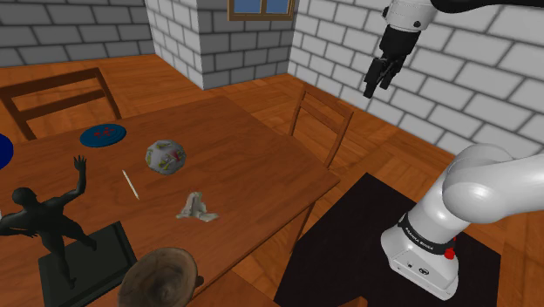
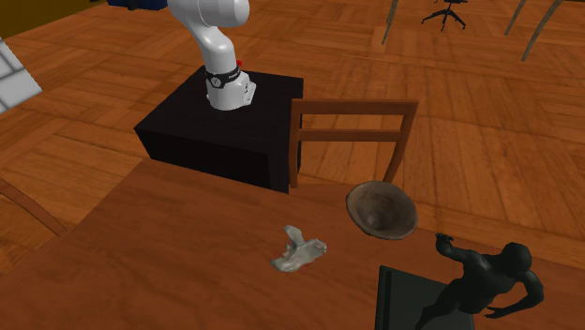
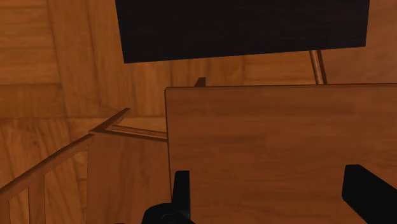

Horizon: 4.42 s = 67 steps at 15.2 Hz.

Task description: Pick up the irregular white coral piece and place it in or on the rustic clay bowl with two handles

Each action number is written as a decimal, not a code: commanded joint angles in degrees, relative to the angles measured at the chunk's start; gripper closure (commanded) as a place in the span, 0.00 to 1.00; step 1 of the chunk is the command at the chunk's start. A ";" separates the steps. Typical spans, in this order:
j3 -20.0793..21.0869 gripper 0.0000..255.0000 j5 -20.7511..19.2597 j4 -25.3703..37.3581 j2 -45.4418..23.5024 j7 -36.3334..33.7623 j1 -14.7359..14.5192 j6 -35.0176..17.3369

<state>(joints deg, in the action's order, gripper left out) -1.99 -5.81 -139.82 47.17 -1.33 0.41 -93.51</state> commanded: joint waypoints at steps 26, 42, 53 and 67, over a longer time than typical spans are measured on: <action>20.63 0.00 3.22 -3.96 -34.82 -20.45 -8.69 -42.18; 22.36 0.00 -22.12 17.98 -70.12 -44.67 -17.67 -52.79; 18.06 0.00 -28.78 31.33 -85.39 -49.69 -25.00 -54.44; 17.30 1.00 -29.51 32.23 -87.19 -50.14 -25.43 -55.36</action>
<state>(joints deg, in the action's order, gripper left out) 15.32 -35.32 -107.58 -40.02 -51.47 -25.02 -148.88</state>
